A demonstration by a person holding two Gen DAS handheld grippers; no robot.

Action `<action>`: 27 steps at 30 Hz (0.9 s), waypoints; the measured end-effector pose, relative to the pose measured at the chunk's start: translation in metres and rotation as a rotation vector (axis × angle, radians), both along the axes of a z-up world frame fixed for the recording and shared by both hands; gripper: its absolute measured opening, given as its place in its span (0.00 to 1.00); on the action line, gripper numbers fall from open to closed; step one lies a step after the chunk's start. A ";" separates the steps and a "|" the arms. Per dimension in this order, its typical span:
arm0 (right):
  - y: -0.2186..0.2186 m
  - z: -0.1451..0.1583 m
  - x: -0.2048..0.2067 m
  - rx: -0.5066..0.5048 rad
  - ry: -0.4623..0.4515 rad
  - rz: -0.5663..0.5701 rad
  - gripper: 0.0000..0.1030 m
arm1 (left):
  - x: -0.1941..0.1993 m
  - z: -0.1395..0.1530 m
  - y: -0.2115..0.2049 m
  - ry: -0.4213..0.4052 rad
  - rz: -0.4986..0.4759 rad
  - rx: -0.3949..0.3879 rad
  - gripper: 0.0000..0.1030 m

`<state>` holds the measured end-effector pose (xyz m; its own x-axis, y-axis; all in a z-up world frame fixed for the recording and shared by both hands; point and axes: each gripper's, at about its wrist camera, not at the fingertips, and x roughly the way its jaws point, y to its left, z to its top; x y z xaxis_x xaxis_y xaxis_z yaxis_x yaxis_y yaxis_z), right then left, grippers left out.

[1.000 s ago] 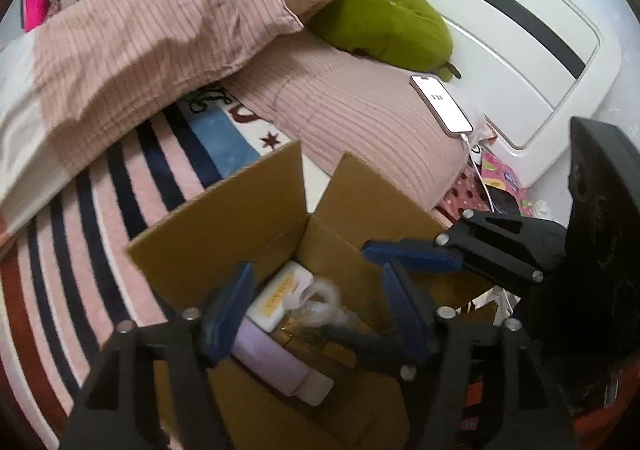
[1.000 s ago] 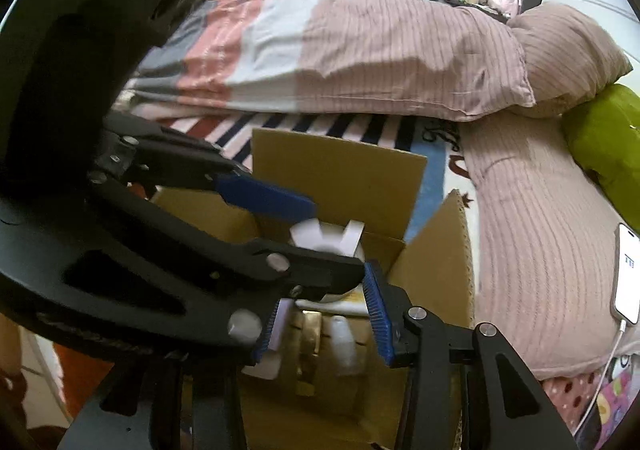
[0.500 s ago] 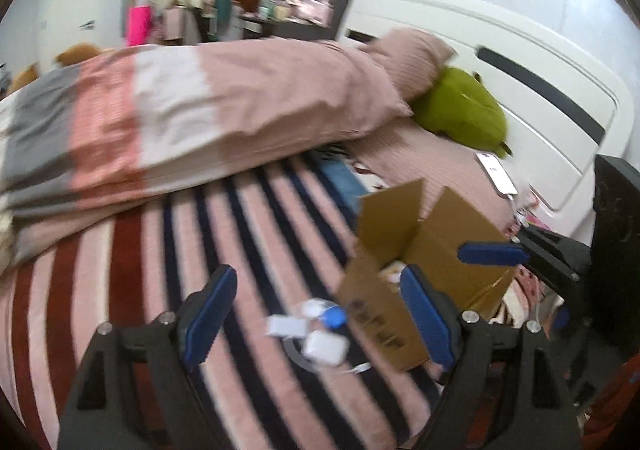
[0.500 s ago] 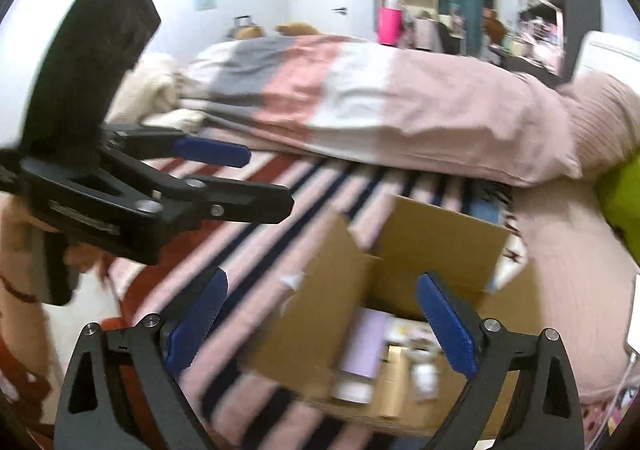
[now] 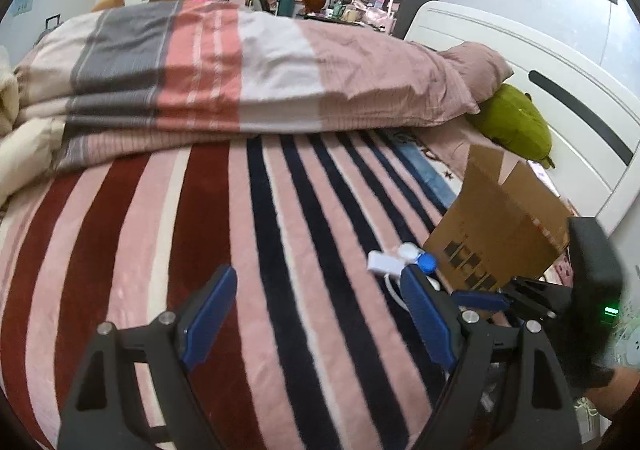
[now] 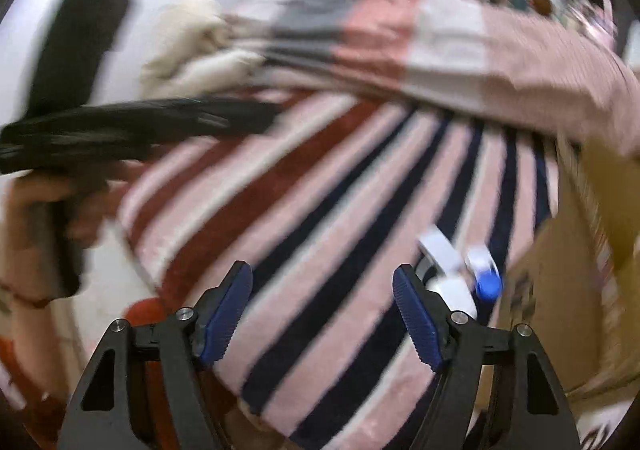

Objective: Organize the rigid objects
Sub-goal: 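Move the right tool back toward the white earbuds case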

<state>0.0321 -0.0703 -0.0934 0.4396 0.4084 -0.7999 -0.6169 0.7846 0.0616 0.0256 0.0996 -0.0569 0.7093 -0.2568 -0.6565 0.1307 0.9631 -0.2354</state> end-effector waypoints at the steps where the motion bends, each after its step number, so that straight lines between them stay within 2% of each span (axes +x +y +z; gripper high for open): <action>1: -0.002 -0.011 0.005 -0.036 0.001 -0.049 0.62 | -0.001 -0.004 0.001 0.002 0.005 -0.006 0.79; 3: -0.011 -0.031 0.015 -0.089 0.007 -0.143 0.58 | -0.003 -0.010 0.001 0.005 0.003 -0.025 0.79; 6: -0.023 -0.052 0.030 -0.125 0.031 -0.237 0.58 | -0.005 -0.018 0.000 0.011 0.003 -0.035 0.79; 9: -0.026 -0.065 0.040 -0.190 -0.008 -0.300 0.52 | -0.006 -0.022 -0.001 0.014 0.007 -0.035 0.79; 13: -0.021 -0.069 0.044 -0.244 -0.071 -0.315 0.51 | -0.007 -0.025 -0.001 0.015 0.004 -0.041 0.79; 22: -0.014 -0.077 0.061 -0.260 -0.027 -0.324 0.60 | -0.011 -0.025 -0.001 0.009 0.001 -0.049 0.79; 24: -0.015 -0.076 0.060 -0.255 -0.027 -0.315 0.57 | -0.012 -0.024 -0.002 0.007 -0.001 -0.047 0.79; 26: -0.015 -0.075 0.057 -0.257 -0.034 -0.298 0.46 | -0.012 -0.022 -0.001 0.007 -0.002 -0.047 0.79; 27: -0.016 -0.074 0.055 -0.248 -0.031 -0.289 0.45 | -0.013 -0.022 -0.002 0.006 -0.002 -0.048 0.79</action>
